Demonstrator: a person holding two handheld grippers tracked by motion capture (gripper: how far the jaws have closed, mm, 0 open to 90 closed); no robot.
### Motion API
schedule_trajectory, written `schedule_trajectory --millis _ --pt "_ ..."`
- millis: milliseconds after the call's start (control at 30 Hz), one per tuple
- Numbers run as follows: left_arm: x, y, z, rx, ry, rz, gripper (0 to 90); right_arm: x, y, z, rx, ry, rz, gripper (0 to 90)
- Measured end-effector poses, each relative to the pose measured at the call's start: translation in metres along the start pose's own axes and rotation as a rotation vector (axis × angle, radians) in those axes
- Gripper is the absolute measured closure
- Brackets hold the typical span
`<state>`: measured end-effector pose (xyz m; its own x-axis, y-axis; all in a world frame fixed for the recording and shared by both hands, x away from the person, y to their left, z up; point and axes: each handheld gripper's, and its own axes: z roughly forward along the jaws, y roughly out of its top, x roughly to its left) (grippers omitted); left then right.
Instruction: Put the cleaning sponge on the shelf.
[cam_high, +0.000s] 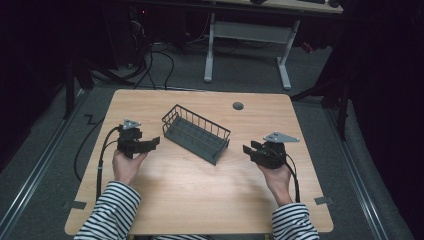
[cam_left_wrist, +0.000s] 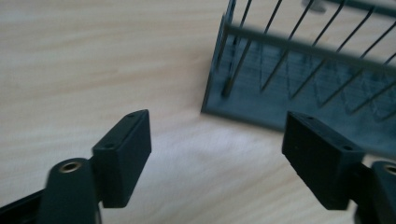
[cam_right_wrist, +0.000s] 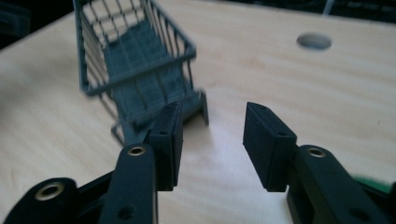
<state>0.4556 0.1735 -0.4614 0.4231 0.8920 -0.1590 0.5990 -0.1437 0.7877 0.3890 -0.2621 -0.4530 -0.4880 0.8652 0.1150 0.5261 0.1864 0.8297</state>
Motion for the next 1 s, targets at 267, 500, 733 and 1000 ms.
schedule_trajectory --millis 267,500,733,1000 --pt "-0.003 0.036 0.012 -0.025 -0.006 0.0 31.6 -0.004 0.022 0.024 -0.014 -0.012 0.03 62.7" --pt "0.003 0.048 0.028 -0.038 -0.009 -0.033 41.7 -0.006 0.039 0.033 -0.02 -0.005 0.065 62.6" --pt "0.004 0.051 0.044 -0.009 -0.009 -0.039 45.7 0.005 0.054 0.046 0.001 -0.025 0.007 58.4" --pt "0.002 0.053 0.051 0.008 -0.05 -0.033 57.5 0.01 0.059 0.073 0.092 -0.02 0.003 59.4"
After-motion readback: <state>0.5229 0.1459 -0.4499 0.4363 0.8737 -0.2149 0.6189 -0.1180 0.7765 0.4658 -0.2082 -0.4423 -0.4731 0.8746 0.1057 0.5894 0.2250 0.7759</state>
